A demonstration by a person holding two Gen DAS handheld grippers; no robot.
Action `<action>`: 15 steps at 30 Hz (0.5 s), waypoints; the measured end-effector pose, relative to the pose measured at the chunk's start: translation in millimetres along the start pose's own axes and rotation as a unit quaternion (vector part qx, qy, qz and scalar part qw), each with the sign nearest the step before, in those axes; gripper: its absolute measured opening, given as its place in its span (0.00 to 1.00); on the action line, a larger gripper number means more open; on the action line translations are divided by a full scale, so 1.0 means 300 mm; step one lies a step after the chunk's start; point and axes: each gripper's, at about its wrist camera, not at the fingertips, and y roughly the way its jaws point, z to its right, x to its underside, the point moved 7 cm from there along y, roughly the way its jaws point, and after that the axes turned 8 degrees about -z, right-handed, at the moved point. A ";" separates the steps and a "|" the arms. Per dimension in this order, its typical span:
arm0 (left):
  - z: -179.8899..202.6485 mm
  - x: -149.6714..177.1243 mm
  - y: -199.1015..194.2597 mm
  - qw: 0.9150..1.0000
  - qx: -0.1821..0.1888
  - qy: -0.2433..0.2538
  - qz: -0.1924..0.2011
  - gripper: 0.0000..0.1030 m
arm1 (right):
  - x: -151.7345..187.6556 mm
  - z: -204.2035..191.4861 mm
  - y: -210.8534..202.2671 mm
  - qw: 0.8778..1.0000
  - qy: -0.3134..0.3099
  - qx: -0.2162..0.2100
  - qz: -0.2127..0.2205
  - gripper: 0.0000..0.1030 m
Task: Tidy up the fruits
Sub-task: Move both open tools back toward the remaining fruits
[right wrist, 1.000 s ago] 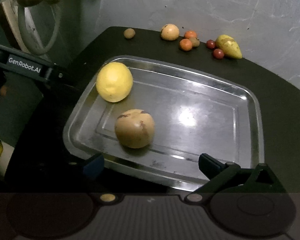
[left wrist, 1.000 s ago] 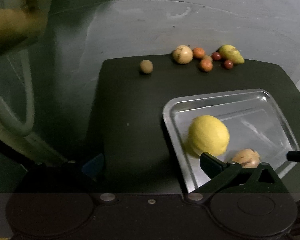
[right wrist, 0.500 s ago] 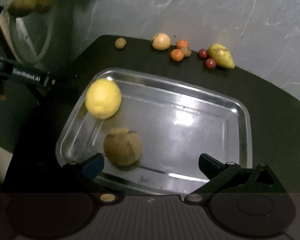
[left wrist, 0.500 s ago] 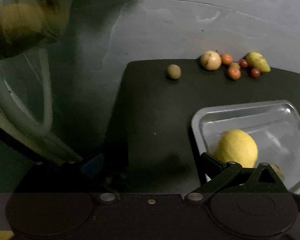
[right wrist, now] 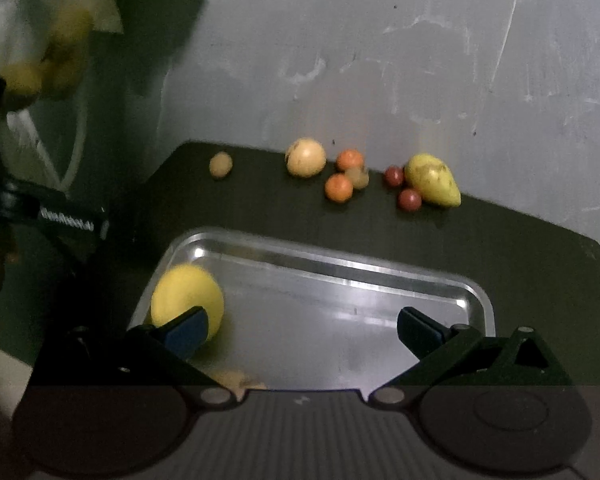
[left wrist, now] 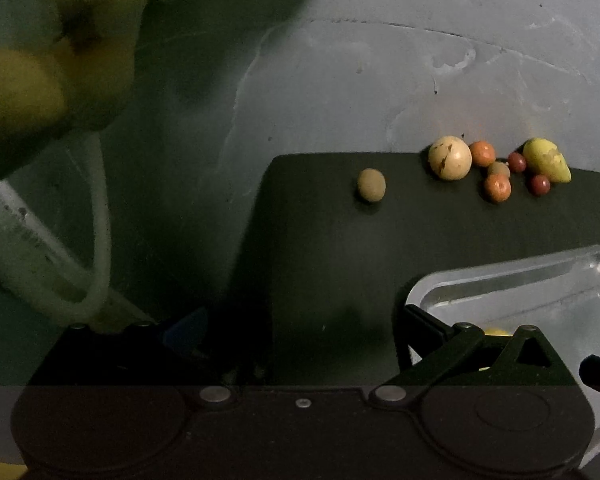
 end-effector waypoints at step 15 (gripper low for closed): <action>0.076 -0.140 0.111 1.000 0.008 0.009 0.016 0.99 | -0.095 0.031 0.102 0.998 0.042 0.001 0.040 1.00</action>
